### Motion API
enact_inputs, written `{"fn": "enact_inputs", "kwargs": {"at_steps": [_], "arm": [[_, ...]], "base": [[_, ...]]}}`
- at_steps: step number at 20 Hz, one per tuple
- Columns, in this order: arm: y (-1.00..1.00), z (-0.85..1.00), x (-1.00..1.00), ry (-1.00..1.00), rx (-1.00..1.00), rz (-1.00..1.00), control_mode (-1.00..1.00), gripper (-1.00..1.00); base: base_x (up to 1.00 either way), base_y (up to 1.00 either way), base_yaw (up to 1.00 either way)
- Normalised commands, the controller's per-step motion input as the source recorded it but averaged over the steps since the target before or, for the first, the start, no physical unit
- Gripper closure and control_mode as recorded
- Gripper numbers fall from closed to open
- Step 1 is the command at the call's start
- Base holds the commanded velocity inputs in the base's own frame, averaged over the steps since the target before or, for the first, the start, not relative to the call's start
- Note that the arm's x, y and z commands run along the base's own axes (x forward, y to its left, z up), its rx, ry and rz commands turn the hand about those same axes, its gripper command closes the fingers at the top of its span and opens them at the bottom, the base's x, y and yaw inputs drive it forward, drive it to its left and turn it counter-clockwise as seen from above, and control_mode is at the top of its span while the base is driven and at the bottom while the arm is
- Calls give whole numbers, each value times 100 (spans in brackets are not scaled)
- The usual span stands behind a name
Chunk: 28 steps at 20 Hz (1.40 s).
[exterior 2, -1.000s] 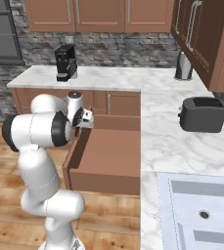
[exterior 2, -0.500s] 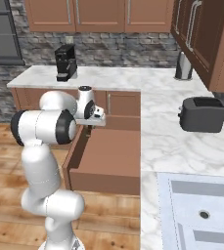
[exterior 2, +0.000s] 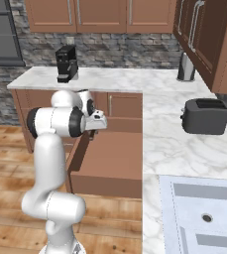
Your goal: Pick up the metallic utensils from the counter and place them in the open drawer. Make sure not to pick up any wooden utensils.
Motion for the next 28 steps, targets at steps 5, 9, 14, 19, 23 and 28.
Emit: {"fn": "enact_inputs", "kwargs": {"at_steps": [5, 9, 14, 19, 23, 28], "arm": [[-42, -29, 0, -7, 15, 0, -100, 100], [-47, -16, 6, -3, 13, 0, -100, 100], [-32, -28, 7, 0, 3, 0, -100, 100], [-13, -57, 15, 0, 0, 0, -100, 100], [-2, -72, 17, 0, 0, 0, -100, 100], [0, -66, 9, 0, 0, 0, -100, 100]], "base": [[0, 0, 0], [0, 0, 0], [0, 0, 0], [0, 0, 0], [0, 0, 0], [0, 0, 0]]}}
